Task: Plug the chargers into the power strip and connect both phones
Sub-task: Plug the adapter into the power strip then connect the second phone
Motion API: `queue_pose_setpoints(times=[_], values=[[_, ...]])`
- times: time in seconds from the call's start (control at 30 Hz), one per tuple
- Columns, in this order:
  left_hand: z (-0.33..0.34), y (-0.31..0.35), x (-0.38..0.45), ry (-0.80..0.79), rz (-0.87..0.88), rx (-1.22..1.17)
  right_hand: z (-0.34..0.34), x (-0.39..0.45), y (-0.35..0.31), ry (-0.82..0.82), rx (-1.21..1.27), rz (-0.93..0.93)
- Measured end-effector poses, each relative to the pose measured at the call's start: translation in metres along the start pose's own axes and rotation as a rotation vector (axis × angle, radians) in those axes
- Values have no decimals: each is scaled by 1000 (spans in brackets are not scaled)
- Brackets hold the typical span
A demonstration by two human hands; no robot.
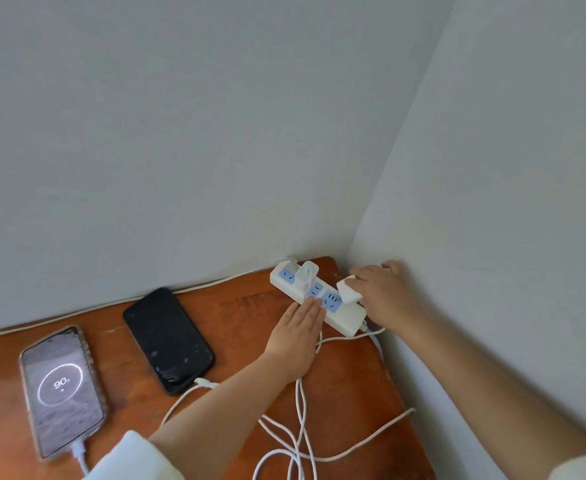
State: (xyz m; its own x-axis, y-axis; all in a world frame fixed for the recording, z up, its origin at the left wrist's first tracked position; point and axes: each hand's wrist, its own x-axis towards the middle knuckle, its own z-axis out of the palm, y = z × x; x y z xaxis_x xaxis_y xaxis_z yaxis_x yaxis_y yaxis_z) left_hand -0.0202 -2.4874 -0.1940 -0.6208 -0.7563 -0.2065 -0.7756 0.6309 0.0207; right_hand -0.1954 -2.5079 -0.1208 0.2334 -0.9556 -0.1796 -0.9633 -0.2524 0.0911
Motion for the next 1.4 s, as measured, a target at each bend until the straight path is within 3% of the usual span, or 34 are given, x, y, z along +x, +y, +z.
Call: queue_pose_setpoints(times=[0.2, 0.43, 0.87, 1.0, 1.13, 1.4], values=[[0, 0, 1, -1, -16, -175, -7, 6, -4, -24, -132, -127], [3, -3, 1, 22, 9, -184, -13, 14, -9, 4, -247, -263], [7, -7, 3, 36, 37, -162, -16, 4, -17, -64, -171, -252], [7, -8, 3, 46, 41, -145, -20, -3, -20, 117, -110, -256], [6, -9, 1, 59, 18, -99, -22, -6, -19, 302, -198, -345], [9, -9, -2, 64, -15, -55, -15, -5, -31, 325, -244, -353]])
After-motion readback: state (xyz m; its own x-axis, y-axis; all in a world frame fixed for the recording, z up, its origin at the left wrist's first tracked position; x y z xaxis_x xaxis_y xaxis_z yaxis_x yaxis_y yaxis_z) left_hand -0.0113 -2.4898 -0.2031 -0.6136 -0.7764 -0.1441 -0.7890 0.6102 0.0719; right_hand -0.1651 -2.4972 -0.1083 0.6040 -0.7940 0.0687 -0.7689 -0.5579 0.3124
